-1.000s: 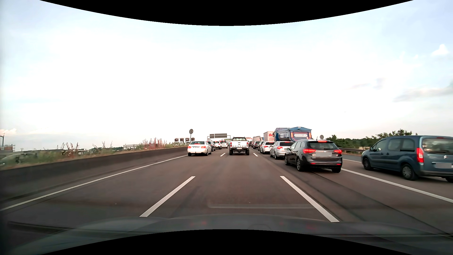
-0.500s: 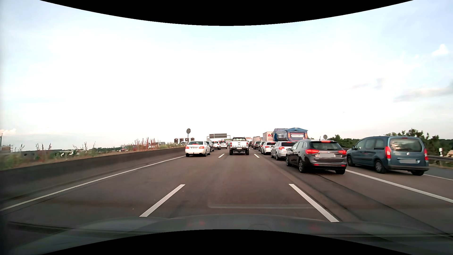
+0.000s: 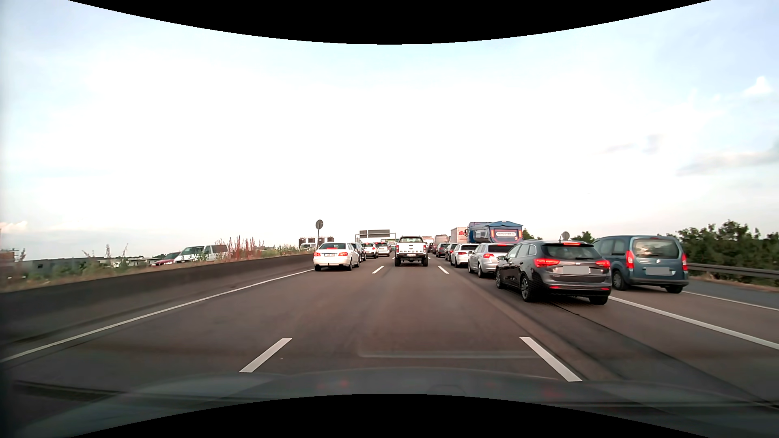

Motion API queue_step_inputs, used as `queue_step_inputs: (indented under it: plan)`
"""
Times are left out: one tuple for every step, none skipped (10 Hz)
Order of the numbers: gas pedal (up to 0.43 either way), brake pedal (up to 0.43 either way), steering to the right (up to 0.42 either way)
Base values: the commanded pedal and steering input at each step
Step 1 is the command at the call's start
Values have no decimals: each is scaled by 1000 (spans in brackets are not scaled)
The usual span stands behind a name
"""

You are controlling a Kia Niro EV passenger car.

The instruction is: Follow the waypoints while adhering to traffic rules and regulations

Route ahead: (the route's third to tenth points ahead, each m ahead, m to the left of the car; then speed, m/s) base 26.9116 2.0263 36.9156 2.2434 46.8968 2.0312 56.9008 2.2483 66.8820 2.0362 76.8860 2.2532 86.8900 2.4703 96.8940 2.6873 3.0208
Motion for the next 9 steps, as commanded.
queue_step_inputs:
  plan:
    - [47,0,-3]
    - [59,0,-3]
    - [59,0,-3]
    - [59,0,-3]
    - [59,0,-3]
    - [59,0,-3]
    - [59,0,-3]
    - [59,0,-3]
    - [59,0,-3]
